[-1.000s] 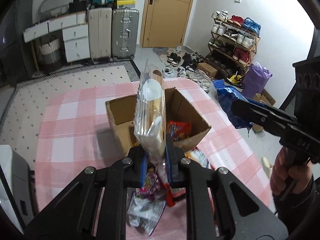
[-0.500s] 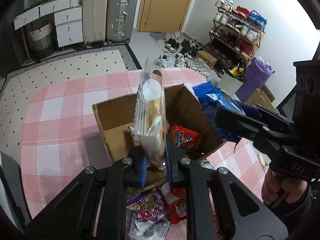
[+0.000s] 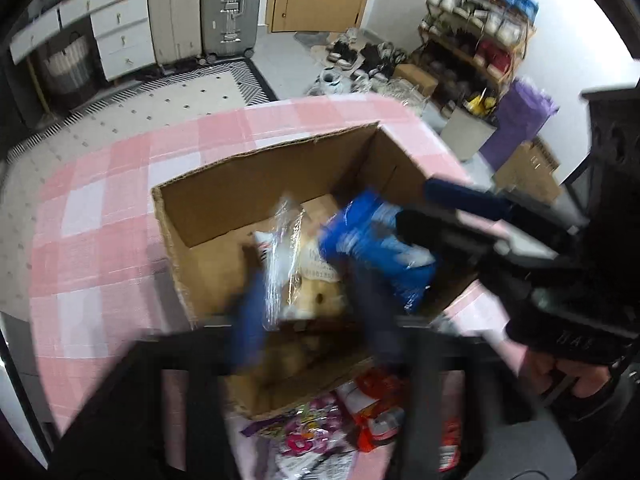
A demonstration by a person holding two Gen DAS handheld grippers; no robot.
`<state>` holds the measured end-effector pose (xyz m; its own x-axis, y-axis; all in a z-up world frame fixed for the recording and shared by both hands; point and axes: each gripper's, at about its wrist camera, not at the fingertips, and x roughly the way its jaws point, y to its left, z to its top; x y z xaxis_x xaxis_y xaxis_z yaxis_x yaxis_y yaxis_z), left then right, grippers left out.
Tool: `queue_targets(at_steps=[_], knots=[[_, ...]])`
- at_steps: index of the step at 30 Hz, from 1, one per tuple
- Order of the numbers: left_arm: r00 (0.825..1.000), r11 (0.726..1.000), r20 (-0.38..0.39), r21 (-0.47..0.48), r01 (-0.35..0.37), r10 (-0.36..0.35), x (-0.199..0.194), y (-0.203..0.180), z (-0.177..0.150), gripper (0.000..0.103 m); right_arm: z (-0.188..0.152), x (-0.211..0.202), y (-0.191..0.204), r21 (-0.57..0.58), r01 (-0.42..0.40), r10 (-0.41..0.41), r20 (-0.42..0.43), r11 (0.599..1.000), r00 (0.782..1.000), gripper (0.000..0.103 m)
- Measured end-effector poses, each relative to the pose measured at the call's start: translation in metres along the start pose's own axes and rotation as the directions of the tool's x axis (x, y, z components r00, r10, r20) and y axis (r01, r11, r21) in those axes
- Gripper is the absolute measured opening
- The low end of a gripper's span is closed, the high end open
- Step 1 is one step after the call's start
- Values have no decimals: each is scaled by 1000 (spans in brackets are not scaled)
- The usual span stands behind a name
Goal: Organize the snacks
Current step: 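Carry the biscuit pack and Oreo pack over the box and open both tools, then withdraw both tools from the box back toward the snack pile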
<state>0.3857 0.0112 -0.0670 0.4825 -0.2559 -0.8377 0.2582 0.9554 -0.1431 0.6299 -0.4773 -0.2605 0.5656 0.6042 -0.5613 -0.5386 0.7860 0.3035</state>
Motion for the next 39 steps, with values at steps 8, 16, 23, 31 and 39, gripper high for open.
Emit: queue_targets(at_steps=[8,16,23,31,39], knots=[[997,999,78,-48,-24,28,-31,2,-14,73,-12,-47,-5,37,3,-7,105,999,994,69],[986,997,158,-53,-51,59,-89,-19,-43,73,-34,-115,8,42,2,-10,193,999,981,78],[970,995,222,-46,-94,102,-142,-44,-75,76,-66,-165,32,20,-6,1,227,1000,974,83],[956,992,267,-62,-111,124,-185,-62,-121,81,-113,-201,56,4,-1,0,238,1000,971,92],[940,988,305,-80,-133,151,-217,-81,-174,81,-153,-223,68,40,25,-33,218,999,975,98]])
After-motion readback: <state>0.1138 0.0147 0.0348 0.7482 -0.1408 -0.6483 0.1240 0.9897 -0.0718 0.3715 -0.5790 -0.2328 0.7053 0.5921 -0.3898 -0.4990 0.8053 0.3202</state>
